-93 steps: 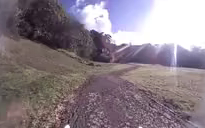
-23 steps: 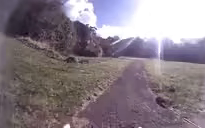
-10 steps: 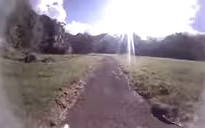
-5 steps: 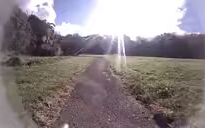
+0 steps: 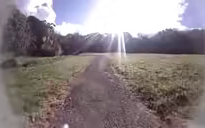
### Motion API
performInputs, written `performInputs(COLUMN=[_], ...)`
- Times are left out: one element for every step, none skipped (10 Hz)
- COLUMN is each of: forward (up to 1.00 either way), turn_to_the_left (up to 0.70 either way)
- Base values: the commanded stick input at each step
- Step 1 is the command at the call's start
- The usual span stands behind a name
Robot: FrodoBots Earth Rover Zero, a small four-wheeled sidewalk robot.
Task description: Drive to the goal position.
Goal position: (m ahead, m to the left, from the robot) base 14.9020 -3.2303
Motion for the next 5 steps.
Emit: performInputs(forward=[0.7,0.7,0.7,0.7,0.7], turn_to_the_left=[0.35,0.35,0.35,0.34,0.31])
